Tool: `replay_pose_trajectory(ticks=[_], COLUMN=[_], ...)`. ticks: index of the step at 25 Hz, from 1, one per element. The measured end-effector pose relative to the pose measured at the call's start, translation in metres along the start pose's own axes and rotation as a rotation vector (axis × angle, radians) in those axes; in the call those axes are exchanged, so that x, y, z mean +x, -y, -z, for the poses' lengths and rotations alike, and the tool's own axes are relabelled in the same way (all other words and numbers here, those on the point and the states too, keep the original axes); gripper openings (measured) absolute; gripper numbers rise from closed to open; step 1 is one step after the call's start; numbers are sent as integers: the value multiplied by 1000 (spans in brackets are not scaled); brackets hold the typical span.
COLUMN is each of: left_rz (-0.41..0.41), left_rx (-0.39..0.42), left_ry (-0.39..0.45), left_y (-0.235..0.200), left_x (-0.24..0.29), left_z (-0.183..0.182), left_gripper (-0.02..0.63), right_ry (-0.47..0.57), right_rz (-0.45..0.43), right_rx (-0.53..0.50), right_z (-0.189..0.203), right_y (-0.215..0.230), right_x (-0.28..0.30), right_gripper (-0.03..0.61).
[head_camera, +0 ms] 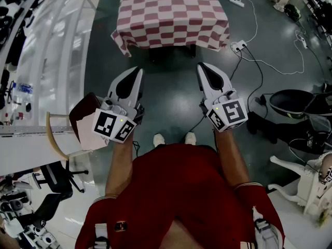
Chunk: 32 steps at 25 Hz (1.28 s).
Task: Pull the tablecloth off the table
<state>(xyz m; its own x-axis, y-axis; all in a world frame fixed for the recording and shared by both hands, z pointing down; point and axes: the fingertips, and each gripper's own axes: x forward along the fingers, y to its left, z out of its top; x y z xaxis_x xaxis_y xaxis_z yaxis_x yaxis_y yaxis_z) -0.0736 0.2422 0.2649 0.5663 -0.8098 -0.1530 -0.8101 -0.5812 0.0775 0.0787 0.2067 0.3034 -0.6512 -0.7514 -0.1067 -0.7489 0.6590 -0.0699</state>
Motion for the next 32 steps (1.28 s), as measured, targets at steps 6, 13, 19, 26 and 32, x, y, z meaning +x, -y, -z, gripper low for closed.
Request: replay_pose_trajectory(ticks=[6, 13, 19, 26, 32], left_rz=[-26, -88, -133, -169, -152], left_rx=[1, 23, 36, 43, 25], left_ry=[-10, -21, -48, -67, -66], left_y=[16, 36, 55, 40, 9], left_x=[15, 40, 61, 84, 107], left_z=[7, 15, 27, 33, 49], left_gripper=[5, 5, 5, 5, 5], right_ry=[19, 14, 29, 39, 17], right_rz=[-41, -39, -47, -91, -87], right_rx=[4, 38, 53, 55, 39], right_z=[-4, 5, 4, 1, 8], right_y=[19, 57, 94, 108, 123], right_x=[-16, -45, -57, -31, 5], right_gripper=[12, 14, 14, 14, 14])
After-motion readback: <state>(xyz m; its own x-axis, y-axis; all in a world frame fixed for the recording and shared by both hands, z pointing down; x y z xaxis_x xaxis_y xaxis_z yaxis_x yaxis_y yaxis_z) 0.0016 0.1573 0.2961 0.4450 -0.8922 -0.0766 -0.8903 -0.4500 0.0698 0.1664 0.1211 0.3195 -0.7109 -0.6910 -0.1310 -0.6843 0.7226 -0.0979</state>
